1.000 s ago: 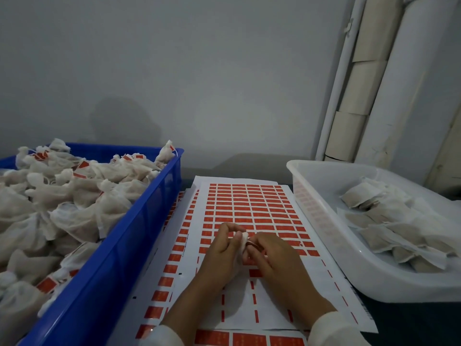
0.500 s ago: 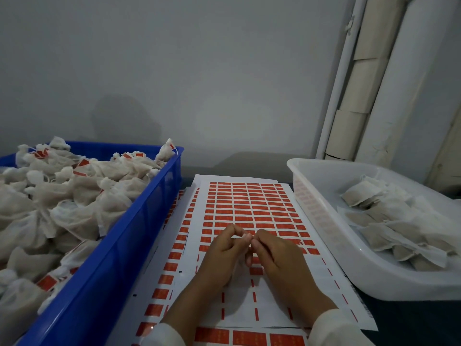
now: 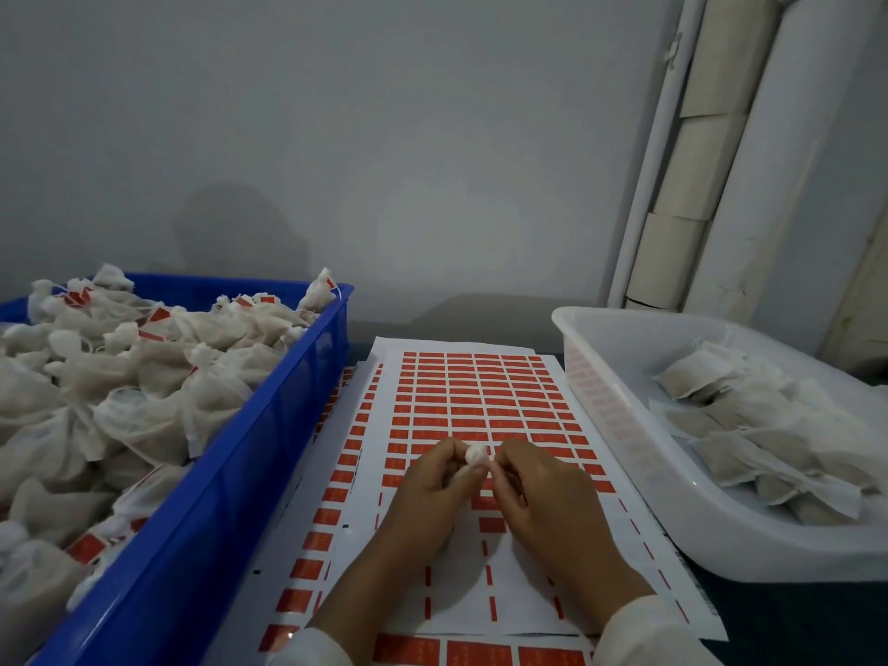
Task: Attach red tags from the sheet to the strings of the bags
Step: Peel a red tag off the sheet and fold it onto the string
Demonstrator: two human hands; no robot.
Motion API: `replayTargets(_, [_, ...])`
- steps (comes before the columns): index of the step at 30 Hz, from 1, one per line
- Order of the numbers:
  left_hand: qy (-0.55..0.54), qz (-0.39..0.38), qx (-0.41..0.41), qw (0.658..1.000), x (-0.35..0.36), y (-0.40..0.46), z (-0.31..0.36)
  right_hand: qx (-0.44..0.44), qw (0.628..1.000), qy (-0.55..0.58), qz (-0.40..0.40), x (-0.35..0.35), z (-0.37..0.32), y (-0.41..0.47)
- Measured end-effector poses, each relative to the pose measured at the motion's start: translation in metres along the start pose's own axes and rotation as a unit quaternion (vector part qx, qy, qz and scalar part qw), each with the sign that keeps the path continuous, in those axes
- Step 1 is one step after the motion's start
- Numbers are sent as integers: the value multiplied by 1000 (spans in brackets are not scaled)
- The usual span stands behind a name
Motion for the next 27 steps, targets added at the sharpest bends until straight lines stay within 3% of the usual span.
replayTargets(8, [-11,11,19,1000,-2,2,2,-8,999,-37,21,-3,-7,0])
replayTargets(14, [-4,13,1,1000,-6,4,3,4,998,19,59,-2,-4,2])
replayTargets(27, [-151,24,-35,988,-4,2,13,29,992,78,91,1,-3,6])
Point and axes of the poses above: each hand's wrist, its own y-axis towards the middle knuckle, its own x-axis out of the palm, z = x × y, the point moved 3 cm from there along y, towards the middle knuckle, and after that the axes turned 14 degrees about -z, right-handed, at the moved point
